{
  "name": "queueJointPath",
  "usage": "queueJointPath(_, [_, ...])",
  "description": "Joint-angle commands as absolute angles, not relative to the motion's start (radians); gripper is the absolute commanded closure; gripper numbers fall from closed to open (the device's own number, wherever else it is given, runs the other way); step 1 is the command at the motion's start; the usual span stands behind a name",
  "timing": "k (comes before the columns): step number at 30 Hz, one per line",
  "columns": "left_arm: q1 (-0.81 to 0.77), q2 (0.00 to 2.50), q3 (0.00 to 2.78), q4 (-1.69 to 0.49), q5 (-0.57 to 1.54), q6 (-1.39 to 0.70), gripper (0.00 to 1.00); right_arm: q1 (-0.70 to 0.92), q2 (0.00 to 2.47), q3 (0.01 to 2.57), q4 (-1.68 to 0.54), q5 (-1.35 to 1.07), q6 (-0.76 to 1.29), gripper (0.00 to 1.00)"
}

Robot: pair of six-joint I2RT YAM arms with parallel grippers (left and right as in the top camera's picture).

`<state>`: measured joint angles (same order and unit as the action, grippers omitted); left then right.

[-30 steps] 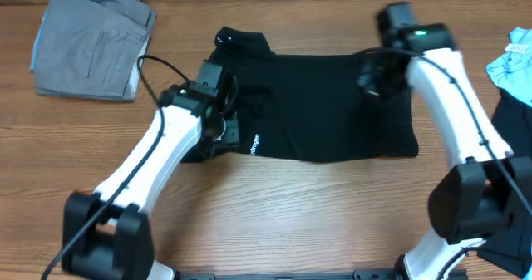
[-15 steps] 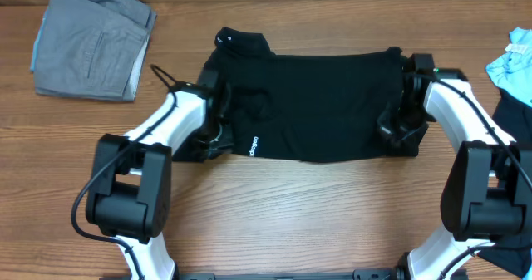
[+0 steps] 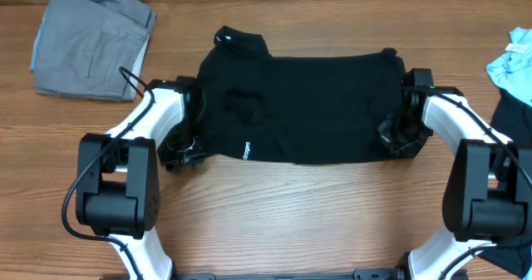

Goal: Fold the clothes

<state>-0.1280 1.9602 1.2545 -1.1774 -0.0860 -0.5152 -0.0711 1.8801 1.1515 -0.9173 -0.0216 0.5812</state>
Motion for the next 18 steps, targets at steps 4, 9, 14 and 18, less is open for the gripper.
queueJointPath(4, [-0.114,1.961,1.254,-1.272,-0.273,-0.688,0.6,-0.104,1.864,1.161,-0.98,0.105,0.673,0.96])
queueJointPath(9, [-0.119,1.854,1.26,-1.266,-0.292,-0.669,0.61,-0.113,1.864,1.214,-0.989,0.062,0.594,0.96])
queueJointPath(14, [-0.237,1.636,1.266,-1.085,-0.042,-0.382,0.6,-0.113,1.864,1.213,-0.97,0.05,0.594,0.96])
queueJointPath(18, [-0.307,1.637,1.266,-1.007,0.061,-0.351,0.85,-0.113,1.864,1.213,-0.966,0.029,0.594,0.96])
